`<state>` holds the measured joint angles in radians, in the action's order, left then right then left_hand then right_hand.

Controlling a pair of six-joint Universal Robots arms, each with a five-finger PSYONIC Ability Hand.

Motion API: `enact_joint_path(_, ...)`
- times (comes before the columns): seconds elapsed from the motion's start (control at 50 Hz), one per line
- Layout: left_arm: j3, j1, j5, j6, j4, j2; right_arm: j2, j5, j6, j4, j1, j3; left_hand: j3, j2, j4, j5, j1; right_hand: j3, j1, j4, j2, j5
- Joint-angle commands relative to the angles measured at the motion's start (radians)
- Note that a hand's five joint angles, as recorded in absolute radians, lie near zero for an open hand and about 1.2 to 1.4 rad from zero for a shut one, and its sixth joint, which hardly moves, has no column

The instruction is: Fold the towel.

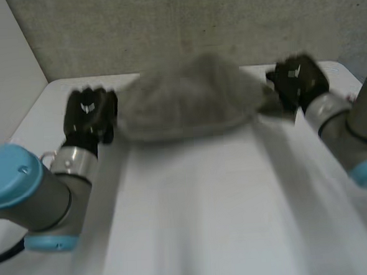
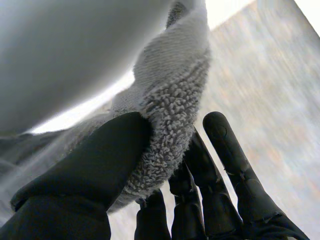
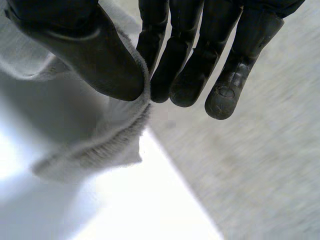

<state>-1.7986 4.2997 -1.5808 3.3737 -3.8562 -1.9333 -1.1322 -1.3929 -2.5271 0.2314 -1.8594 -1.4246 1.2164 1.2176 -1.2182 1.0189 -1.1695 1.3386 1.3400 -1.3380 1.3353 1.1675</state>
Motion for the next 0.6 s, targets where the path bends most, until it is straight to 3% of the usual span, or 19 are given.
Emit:
enact_joint_path(0.02,-0.067,0.06,0.074,0.007,0.058,-0.059,0.057,-0.003,0.074,-0.013,0.017,-0.146,0.18,0.179,-0.178,0.203,-0.227,0.058,0.056,-0.058,0.061,0.054)
enact_joint_path(0.16,-0.081,0.127,0.081,0.035,0.164,-0.041,0.029,-0.008,0.082,-0.02,0.034,-0.217,0.18,0.179,-0.178,0.203,-0.227,0.058,0.056,-0.058,0.061,0.054)
enact_joint_path(0.38,-0.127,0.213,0.097,0.046,0.328,0.168,-0.202,0.049,0.099,-0.156,0.129,-0.272,0.18,0.179,-0.178,0.203,-0.227,0.058,0.056,-0.058,0.061,0.054)
enact_joint_path(0.42,-0.142,0.229,0.148,0.041,0.41,0.304,-0.292,0.109,0.158,-0.295,0.173,-0.243,0.18,0.179,-0.178,0.203,-0.227,0.058,0.056,-0.058,0.061,0.054)
enact_joint_path(0.48,-0.153,0.25,0.215,0.036,0.499,0.419,-0.334,0.134,0.2,-0.385,0.195,-0.218,0.18,0.179,-0.178,0.203,-0.227,0.058,0.056,-0.058,0.061,0.054)
enact_joint_path(0.52,-0.154,0.261,0.246,0.035,0.538,0.462,-0.385,0.184,0.302,-0.606,0.247,-0.168,0.18,0.179,-0.178,0.203,-0.227,0.058,0.056,-0.058,0.061,0.054)
enact_joint_path(0.6,-0.157,0.258,0.304,0.03,0.609,0.494,-0.391,0.209,0.391,-0.769,0.284,-0.126,0.18,0.179,-0.178,0.203,-0.227,0.058,0.056,-0.058,0.061,0.054)
